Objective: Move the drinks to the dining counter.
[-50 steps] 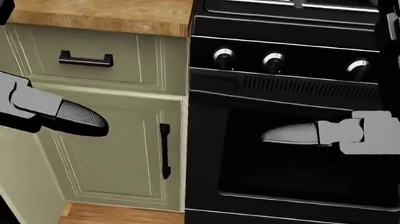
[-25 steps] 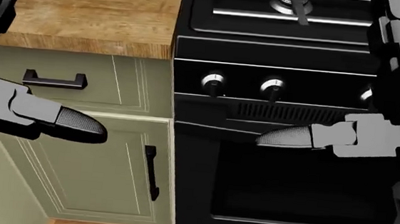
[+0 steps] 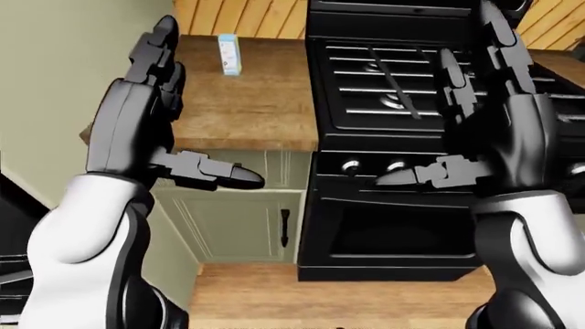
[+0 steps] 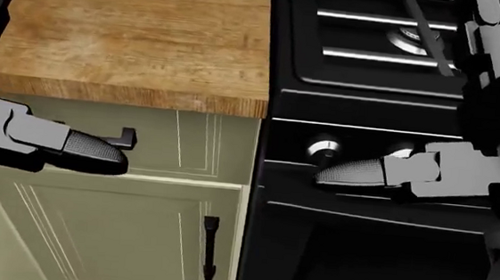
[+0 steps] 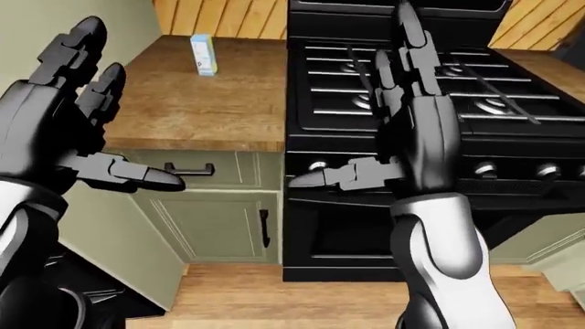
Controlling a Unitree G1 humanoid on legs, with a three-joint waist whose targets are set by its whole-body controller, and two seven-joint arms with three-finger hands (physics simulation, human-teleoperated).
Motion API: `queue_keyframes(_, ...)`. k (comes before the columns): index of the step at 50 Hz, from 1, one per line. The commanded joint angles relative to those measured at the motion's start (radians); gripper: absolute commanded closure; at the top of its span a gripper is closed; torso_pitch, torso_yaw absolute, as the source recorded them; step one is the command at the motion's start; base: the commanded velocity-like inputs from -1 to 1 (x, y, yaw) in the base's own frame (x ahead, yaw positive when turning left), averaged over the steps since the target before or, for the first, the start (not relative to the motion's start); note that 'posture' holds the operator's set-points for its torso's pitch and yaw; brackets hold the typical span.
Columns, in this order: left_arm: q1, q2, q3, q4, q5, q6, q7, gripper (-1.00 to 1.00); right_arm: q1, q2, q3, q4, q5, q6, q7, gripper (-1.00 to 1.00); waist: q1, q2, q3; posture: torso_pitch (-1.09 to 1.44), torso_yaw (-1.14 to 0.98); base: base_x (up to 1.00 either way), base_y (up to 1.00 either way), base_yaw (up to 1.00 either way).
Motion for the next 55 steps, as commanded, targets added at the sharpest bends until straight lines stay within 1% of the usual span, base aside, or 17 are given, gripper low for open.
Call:
queue_keyframes(1, -0.027, 0.004, 0.0, -0.018, 0.0, -0.029, 0.003, -1.0, -0.018, -0.009, -0.013, -0.021, -0.01, -0.02, -0.007, -1.0, -0.004, 0.011, -0.022, 0.0, 0.0, 0.0, 0.0, 0.0)
queue_keyframes(5, -0.024, 0.003, -0.002, -0.018, 0.001, -0.031, 0.004, -1.0, -0.013, -0.005, -0.013, -0.017, -0.012, -0.029, -0.004, -1.0, 0.005, -0.012, -0.017, 0.0, 0.0, 0.0, 0.0, 0.0)
queue_keyframes(8, -0.022, 0.002, -0.002, -0.016, 0.001, -0.035, 0.005, -1.0, -0.009, -0.004, -0.014, -0.014, -0.013, -0.035, -0.002, -1.0, 0.016, -0.055, -0.022, 0.0, 0.0, 0.0, 0.0, 0.0)
queue_keyframes(9, -0.02, 0.001, -0.003, -0.014, 0.001, -0.039, 0.005, -1.0, -0.008, -0.004, -0.012, -0.013, -0.014, -0.037, -0.001, -1.0, 0.016, -0.027, -0.02, 0.0, 0.0, 0.0, 0.0, 0.0)
queue_keyframes(17, -0.023, 0.001, -0.007, -0.017, 0.004, -0.033, 0.005, -1.0, -0.007, -0.006, -0.007, -0.01, -0.026, -0.039, 0.003, -1.0, 0.005, -0.013, -0.036, 0.0, 0.0, 0.0, 0.0, 0.0)
queue_keyframes(18, -0.024, 0.001, -0.007, -0.017, 0.004, -0.033, 0.005, -1.0, -0.006, -0.006, -0.006, -0.009, -0.028, -0.04, 0.004, -1.0, 0.001, -0.008, -0.055, 0.0, 0.0, 0.0, 0.09, 0.0)
queue_keyframes(20, -0.022, -0.001, -0.008, -0.014, 0.004, -0.037, 0.006, -1.0, -0.004, -0.004, -0.007, -0.007, -0.031, -0.044, 0.007, -1.0, -0.005, -0.028, -0.035, 0.0, 0.0, 0.0, 0.16, 0.0)
queue_keyframes(24, -0.019, -0.002, -0.007, -0.01, 0.005, -0.044, 0.005, -1.0, 0.001, 0.0, -0.004, -0.003, -0.036, -0.053, 0.01, -1.0, -0.007, -0.046, -0.045, 0.0, 0.0, 0.0, 0.18, 0.0)
queue_keyframes(30, -0.021, 0.0, -0.006, -0.018, 0.005, -0.034, 0.002, -1.0, -0.002, 0.003, -0.003, -0.01, -0.041, -0.045, 0.012, -1.0, -0.012, 0.013, -0.028, 0.0, 0.0, 0.0, 0.18, 0.0)
queue_keyframes(33, -0.019, -0.001, -0.006, -0.015, 0.005, -0.039, 0.002, -1.0, -0.002, 0.007, -0.004, -0.008, -0.04, -0.048, 0.013, -1.0, -0.016, 0.108, -0.056, 0.0, 0.0, 0.0, 0.19, 0.0)
queue_keyframes(34, -0.018, -0.001, -0.006, -0.013, 0.005, -0.042, 0.002, -1.0, -0.005, 0.007, -0.006, -0.011, -0.038, -0.043, 0.012, -1.0, -0.012, 0.049, -0.036, 0.0, 0.0, 0.0, 0.19, 0.0)
queue_keyframes(35, -0.019, -0.001, -0.007, -0.015, 0.006, -0.039, 0.002, -1.0, -0.004, 0.008, -0.007, -0.011, -0.036, -0.045, 0.012, -1.0, -0.016, 0.067, -0.033, 0.0, 0.0, 0.0, 0.2, 0.0)
queue_keyframes(42, -0.017, -0.002, -0.01, -0.014, 0.009, -0.041, 0.001, -1.0, -0.004, 0.009, -0.013, -0.01, -0.021, -0.046, 0.01, -1.0, -0.015, 0.014, -0.012, 0.0, 0.0, 0.0, 0.02, 0.0)
queue_keyframes(45, -0.018, -0.002, -0.01, -0.014, 0.01, -0.041, 0.001, -1.0, -0.011, 0.006, -0.013, -0.014, -0.017, -0.036, 0.003, -1.0, -0.006, -0.018, -0.011, 0.0, 0.0, 0.0, 0.0, 0.0)
queue_keyframes(47, -0.019, -0.002, -0.012, -0.016, 0.01, -0.038, 0.0, -1.0, -0.01, 0.004, -0.011, -0.011, -0.017, -0.04, 0.003, -1.0, 0.006, -0.059, -0.02, 0.0, 0.0, 0.0, 0.0, 0.0)
queue_keyframes(49, -0.027, 0.0, -0.012, -0.018, 0.012, -0.03, -0.002, -1.0, -0.013, 0.0, -0.009, -0.019, -0.013, -0.032, 0.006, -1.0, 0.001, -0.04, -0.033, 0.0, 0.0, 0.03, 0.0, 0.0)
queue_keyframes(55, -0.031, -0.001, -0.018, -0.022, 0.015, -0.025, -0.002, -1.0, -0.004, -0.003, -0.007, -0.02, -0.016, -0.051, 0.019, -1.0, -0.008, 0.021, -0.017, 0.0, 0.0, 0.2, 0.0, 0.0)
